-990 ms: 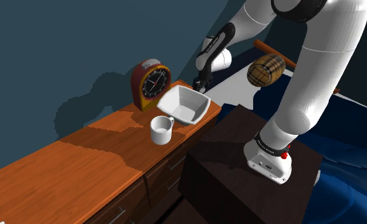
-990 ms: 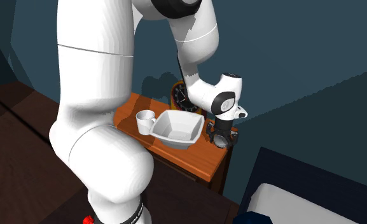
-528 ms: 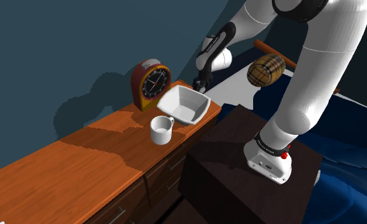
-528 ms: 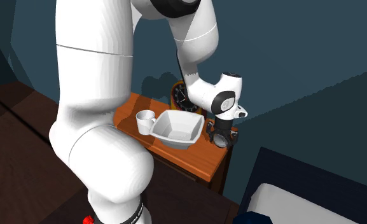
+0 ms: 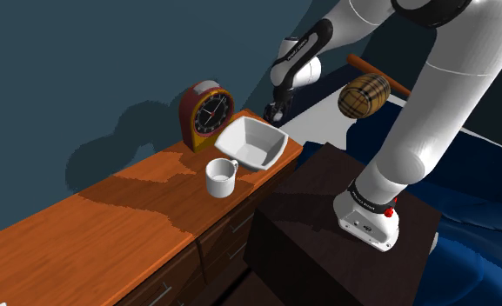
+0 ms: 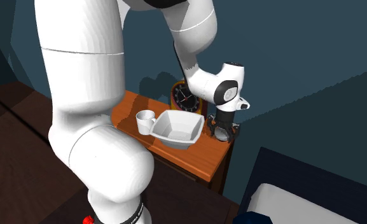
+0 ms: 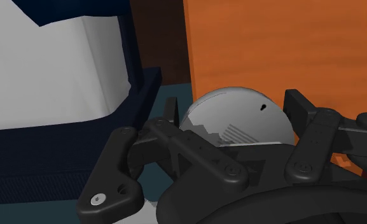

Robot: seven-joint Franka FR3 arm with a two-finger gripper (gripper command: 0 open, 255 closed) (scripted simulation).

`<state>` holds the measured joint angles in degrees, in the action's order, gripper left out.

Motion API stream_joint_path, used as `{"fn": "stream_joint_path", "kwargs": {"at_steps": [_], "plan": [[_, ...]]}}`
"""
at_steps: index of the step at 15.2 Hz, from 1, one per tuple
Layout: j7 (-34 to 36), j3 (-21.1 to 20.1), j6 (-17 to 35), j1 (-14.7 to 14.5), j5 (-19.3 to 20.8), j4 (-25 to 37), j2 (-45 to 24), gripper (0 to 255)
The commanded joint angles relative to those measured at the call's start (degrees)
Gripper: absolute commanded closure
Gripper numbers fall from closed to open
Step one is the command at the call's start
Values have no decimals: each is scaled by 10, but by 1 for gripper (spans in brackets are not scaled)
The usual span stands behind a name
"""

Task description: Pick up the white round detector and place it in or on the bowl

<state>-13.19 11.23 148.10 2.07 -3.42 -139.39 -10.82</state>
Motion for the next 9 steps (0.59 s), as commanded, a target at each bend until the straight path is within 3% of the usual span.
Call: {"fn": "stream_joint_path", "kwargs": {"at_steps": [1, 9], "plan": [[4, 3, -16, -1, 7, -2, 19, 255], [19, 8, -78, -4, 28, 5, 75, 255]]}}
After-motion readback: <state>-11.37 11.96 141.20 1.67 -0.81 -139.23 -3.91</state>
